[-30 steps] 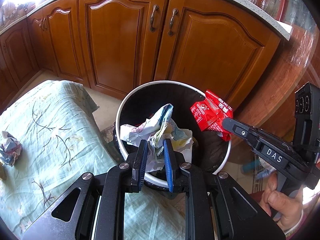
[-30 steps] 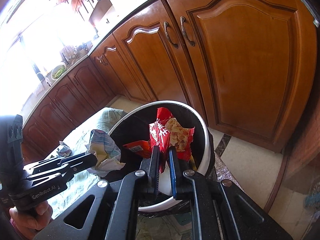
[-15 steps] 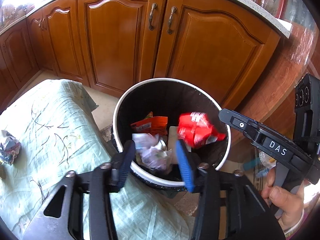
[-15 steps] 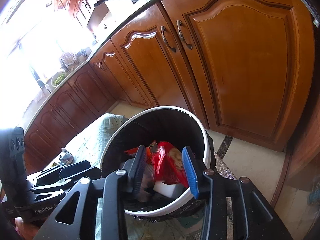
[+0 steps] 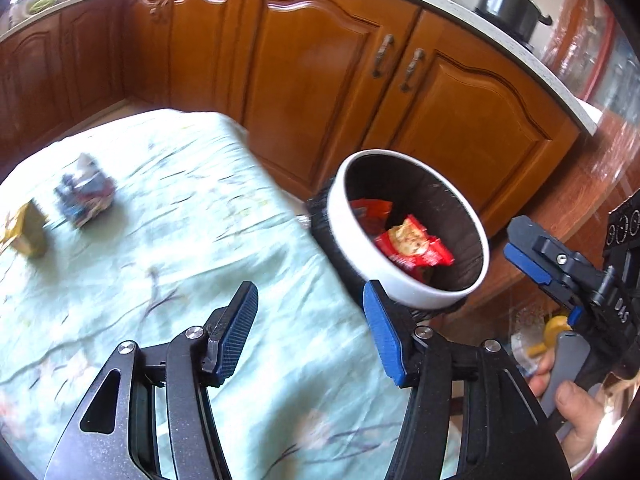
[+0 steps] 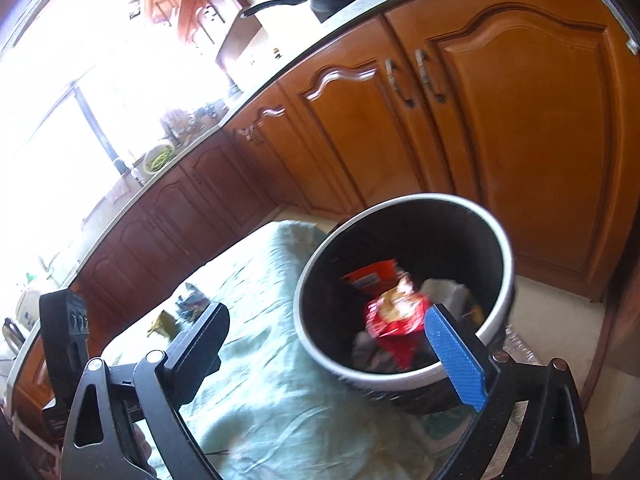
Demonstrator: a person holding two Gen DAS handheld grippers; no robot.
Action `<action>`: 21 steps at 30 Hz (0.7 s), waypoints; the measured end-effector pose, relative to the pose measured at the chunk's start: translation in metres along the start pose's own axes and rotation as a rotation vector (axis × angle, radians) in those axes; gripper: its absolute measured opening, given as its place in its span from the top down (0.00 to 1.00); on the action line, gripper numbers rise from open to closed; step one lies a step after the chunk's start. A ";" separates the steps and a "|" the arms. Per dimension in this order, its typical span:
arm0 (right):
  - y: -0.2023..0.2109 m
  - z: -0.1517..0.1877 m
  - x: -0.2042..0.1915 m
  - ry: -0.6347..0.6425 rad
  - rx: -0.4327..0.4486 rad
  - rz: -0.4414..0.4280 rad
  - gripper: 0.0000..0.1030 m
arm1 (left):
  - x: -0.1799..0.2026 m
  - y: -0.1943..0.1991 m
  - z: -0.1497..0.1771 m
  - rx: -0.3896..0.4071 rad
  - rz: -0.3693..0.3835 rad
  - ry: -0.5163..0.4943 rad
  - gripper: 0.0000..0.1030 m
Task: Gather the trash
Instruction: 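Move both open tools back over the table toward the yellow packet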
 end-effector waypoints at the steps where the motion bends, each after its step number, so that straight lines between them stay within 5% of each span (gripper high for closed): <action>1: -0.001 0.004 -0.007 0.006 -0.007 -0.014 0.04 | -0.007 0.004 0.004 0.006 -0.011 0.010 0.46; 21: -0.048 0.061 -0.128 0.186 -0.098 -0.166 0.04 | -0.143 0.080 0.044 0.089 -0.123 0.252 0.43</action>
Point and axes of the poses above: each gripper's, at about its wrist camera, not at the fingertips, and y roughly against the way its jaws point, x to its right, z to its underside, the point moved 5 cm from there along -y, roughly the way its jaws point, and after that the axes turned 2 degrees about z, right-handed, at the moved point
